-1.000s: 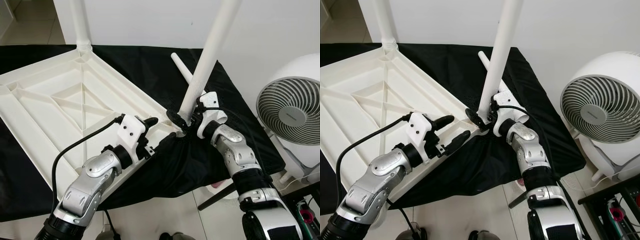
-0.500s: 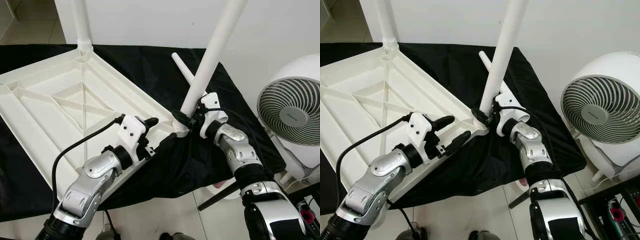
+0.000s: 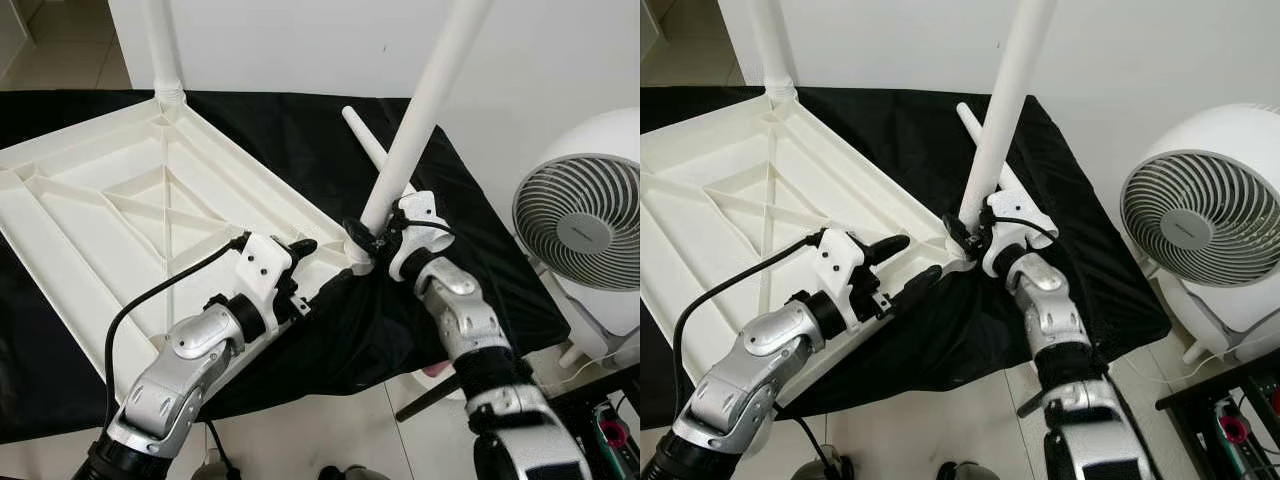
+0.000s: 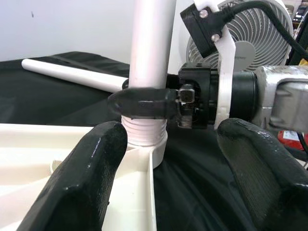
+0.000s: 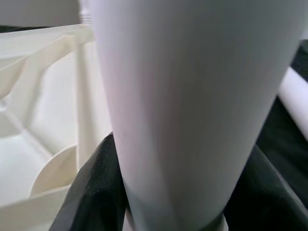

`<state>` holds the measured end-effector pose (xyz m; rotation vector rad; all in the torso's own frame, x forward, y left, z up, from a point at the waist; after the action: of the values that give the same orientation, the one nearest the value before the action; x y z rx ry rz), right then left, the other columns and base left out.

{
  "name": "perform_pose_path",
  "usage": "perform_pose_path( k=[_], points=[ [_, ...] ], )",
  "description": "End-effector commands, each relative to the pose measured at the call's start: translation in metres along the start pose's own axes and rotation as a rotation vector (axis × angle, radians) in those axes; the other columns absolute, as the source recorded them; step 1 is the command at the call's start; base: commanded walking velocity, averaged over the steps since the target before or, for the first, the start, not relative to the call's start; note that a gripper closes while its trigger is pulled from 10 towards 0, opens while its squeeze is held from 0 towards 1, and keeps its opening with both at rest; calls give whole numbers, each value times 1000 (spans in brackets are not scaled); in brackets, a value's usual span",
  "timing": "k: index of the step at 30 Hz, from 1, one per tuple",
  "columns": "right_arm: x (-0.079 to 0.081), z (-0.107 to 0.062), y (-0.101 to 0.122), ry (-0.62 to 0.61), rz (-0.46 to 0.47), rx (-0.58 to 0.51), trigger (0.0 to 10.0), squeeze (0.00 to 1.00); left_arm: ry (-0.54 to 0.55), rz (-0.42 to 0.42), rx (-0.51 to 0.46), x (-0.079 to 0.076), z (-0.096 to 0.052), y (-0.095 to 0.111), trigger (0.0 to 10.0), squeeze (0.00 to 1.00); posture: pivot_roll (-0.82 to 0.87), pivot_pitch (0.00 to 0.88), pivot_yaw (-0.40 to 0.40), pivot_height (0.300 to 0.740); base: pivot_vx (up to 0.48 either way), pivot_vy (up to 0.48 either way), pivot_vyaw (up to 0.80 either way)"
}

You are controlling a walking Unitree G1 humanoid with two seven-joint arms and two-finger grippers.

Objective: Building children table

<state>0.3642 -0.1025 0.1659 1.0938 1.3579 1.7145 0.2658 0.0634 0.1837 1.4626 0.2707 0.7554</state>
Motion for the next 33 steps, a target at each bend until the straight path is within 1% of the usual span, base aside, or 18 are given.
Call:
perform_pose_path(
  k=[1, 2, 3, 4, 5, 7, 8, 10, 11, 13, 20, 21, 22, 23, 27, 28, 29, 33],
  points=[
    [-9, -7, -14, -100, 46, 56, 10000, 0, -52, -6, -3, -7, 0, 1, 10000, 0, 95, 131, -97, 740, 0, 0, 0],
    [-7, -9, -14, -147, 50, 49, 10000, 0, -54, -8, -3, -8, 1, 1, 10000, 0, 93, 131, -97, 740, 0, 0, 0],
    [-7, -9, -14, -147, 50, 49, 10000, 0, -54, -8, -3, -8, 1, 1, 10000, 0, 93, 131, -97, 740, 0, 0, 0],
    [-3, -13, -15, -208, 50, 30, 10000, 0, -56, -9, -4, -8, 1, 1, 10000, 0, 89, 135, -98, 740, 0, 0, 0],
    [-3, -13, -15, -208, 50, 30, 10000, 0, -56, -9, -4, -8, 1, 1, 10000, 0, 89, 135, -98, 740, 0, 0, 0],
    [9, -19, -15, -267, 65, 7, 10000, 0, -59, -12, -6, -9, 1, 1, 10000, 0, 87, 136, -98, 740, 0, 0, 0],
    [9, -19, -15, -267, 65, 7, 10000, 0, -59, -12, -6, -9, 1, 1, 10000, 0, 87, 136, -98, 740, 0, 0, 0],
    [23, -22, -17, -265, 94, 5, 10000, 0, -62, -16, -6, -10, 1, 1, 10000, 0, 84, 134, -99, 740, 0, 0, 0],
    [23, -22, -17, -265, 94, 5, 10000, 0, -62, -16, -6, -10, 1, 1, 10000, 0, 84, 134, -99, 740, 0, 0, 0],
    [40, -24, -16, -215, 81, 9, 10000, 0, -65, -19, -6, -11, 1, 1, 10000, 0, 84, 133, -98, 740, 0, 0, 0],
    [39, -26, -13, -229, 67, 15, 10000, 0, -70, -17, -6, -11, 1, 0, 10000, 0, 83, 126, -99, 740, 0, 0, 0],
    [39, -26, -12, -222, 67, 14, 10000, 235, -69, -15, -6, -11, 1, 0, 10000, 0, 86, 121, -98, 740, 0, 0, 0],
    [39, -26, -12, -222, 67, 14, 10000, 235, -69, -15, -6, -11, 1, 0, 10000, 0, 86, 121, -98, 740, 0, 0, 0],
    [31, -25, -9, -200, 79, 4, 10000, 1000, -66, -13, -5, -10, 1, 0, 10000, 0, 87, 119, -99, 740, 0, 0, 0],
    [25, -24, -4, -164, 72, -6, 10000, 1000, -66, -13, -4, -10, 1, 0, 10000, 0, 89, 116, -99, 740, 0, 0, 0],
    [22, -22, -3, -119, 56, 6, 10000, 1000, -66, -12, -2, -10, 1, -1, 10000, 0, 92, 115, -99, 740, 0, 0, 0],
    [19, -22, -3, -55, 44, 26, 10000, 863, -66, -10, -2, -10, 1, -1, 10000, 0, 93, 113, -100, 740, 0, 0, 0],
    [18, -22, -2, -14, 37, 42, 10000, 863, -66, -9, -2, -10, 1, 0, 10000, 0, 94, 113, -98, 740, 0, 0, 0]
  ],
)
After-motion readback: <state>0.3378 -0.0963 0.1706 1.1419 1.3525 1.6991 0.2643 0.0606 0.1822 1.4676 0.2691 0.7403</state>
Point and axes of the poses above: a point about 5 cm out from each wrist's last joint towards the gripper, its own z axis pointing out of the wrist towards the gripper, its own y axis along the axis of the wrist's last joint, x = y × z, the point moved 2 cm from there along z, pointing out of the wrist towards the gripper, and after that the axes turned 9 degrees about z, right-handed, at the moved point
